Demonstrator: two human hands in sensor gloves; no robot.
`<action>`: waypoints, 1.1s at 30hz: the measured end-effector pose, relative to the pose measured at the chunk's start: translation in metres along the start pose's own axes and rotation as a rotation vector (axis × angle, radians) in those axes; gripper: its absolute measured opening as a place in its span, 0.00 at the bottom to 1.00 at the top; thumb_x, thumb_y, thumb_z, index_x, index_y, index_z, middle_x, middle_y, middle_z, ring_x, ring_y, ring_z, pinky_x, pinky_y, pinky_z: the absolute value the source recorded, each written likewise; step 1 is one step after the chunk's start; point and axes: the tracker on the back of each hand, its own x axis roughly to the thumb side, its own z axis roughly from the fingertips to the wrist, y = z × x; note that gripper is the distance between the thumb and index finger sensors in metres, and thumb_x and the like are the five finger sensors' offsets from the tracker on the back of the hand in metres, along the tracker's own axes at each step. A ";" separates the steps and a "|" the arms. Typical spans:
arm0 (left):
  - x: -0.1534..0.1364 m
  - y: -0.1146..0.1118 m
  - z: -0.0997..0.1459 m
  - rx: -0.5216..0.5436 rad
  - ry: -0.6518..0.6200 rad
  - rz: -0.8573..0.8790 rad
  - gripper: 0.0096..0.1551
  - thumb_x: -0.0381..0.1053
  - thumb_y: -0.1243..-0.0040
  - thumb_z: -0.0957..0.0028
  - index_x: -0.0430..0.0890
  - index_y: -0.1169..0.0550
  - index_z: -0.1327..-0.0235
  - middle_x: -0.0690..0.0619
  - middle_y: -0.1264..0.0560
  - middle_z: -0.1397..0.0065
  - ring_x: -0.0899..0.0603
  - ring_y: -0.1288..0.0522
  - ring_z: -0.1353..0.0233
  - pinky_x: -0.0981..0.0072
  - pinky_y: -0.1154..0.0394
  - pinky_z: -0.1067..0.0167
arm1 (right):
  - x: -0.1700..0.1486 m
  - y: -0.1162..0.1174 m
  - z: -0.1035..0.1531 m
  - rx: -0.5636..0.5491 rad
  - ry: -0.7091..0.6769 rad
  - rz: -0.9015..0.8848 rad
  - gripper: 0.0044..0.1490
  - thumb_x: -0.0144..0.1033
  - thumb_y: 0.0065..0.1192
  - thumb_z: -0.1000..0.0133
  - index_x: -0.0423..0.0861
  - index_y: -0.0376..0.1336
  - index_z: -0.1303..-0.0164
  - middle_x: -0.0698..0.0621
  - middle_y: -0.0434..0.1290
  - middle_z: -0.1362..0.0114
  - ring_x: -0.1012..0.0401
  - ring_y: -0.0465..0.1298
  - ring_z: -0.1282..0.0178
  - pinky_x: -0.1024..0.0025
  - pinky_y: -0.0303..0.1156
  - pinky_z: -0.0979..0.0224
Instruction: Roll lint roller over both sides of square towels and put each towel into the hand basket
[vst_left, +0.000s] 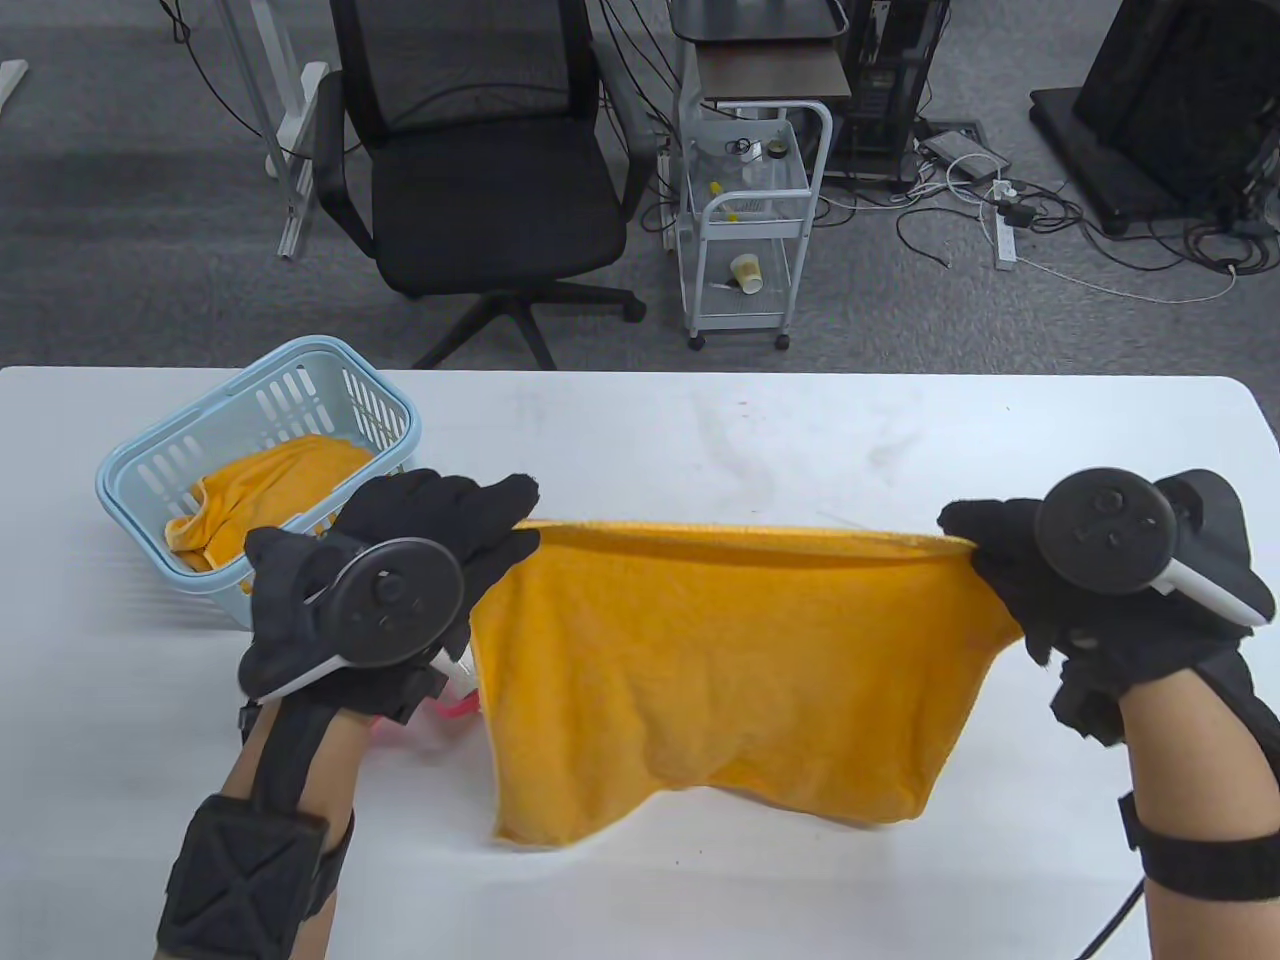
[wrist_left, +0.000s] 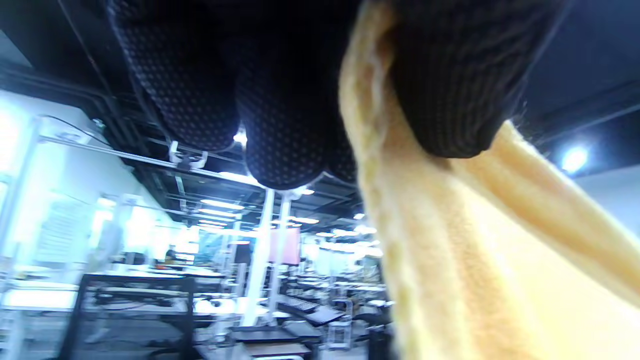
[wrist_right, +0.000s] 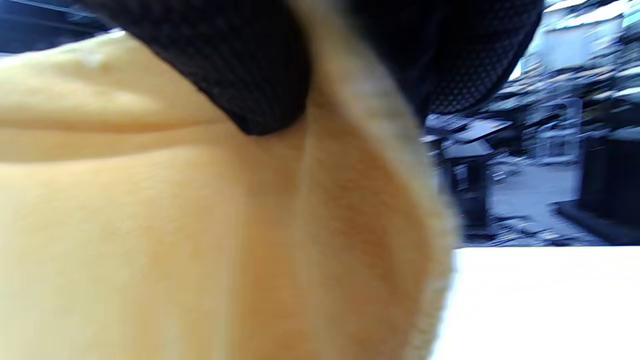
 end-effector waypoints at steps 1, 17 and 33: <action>-0.004 -0.015 -0.011 -0.011 0.024 -0.017 0.21 0.59 0.30 0.51 0.60 0.17 0.45 0.60 0.13 0.49 0.46 0.13 0.47 0.42 0.21 0.37 | -0.008 0.008 -0.013 -0.022 0.061 0.015 0.27 0.36 0.72 0.42 0.46 0.71 0.32 0.43 0.80 0.38 0.49 0.82 0.52 0.39 0.73 0.34; -0.004 -0.014 -0.012 0.260 -0.057 -0.300 0.21 0.53 0.34 0.44 0.68 0.23 0.39 0.64 0.23 0.26 0.44 0.24 0.21 0.37 0.33 0.23 | 0.000 -0.015 0.007 -0.778 -0.068 0.079 0.24 0.36 0.69 0.42 0.57 0.70 0.34 0.52 0.76 0.32 0.49 0.77 0.36 0.38 0.67 0.26; 0.046 -0.247 0.113 -0.629 -0.347 -0.563 0.22 0.58 0.35 0.50 0.66 0.21 0.41 0.61 0.22 0.25 0.41 0.25 0.21 0.31 0.38 0.24 | -0.015 0.229 0.053 0.305 -0.234 0.289 0.27 0.39 0.71 0.44 0.54 0.70 0.32 0.48 0.73 0.25 0.44 0.73 0.26 0.35 0.65 0.27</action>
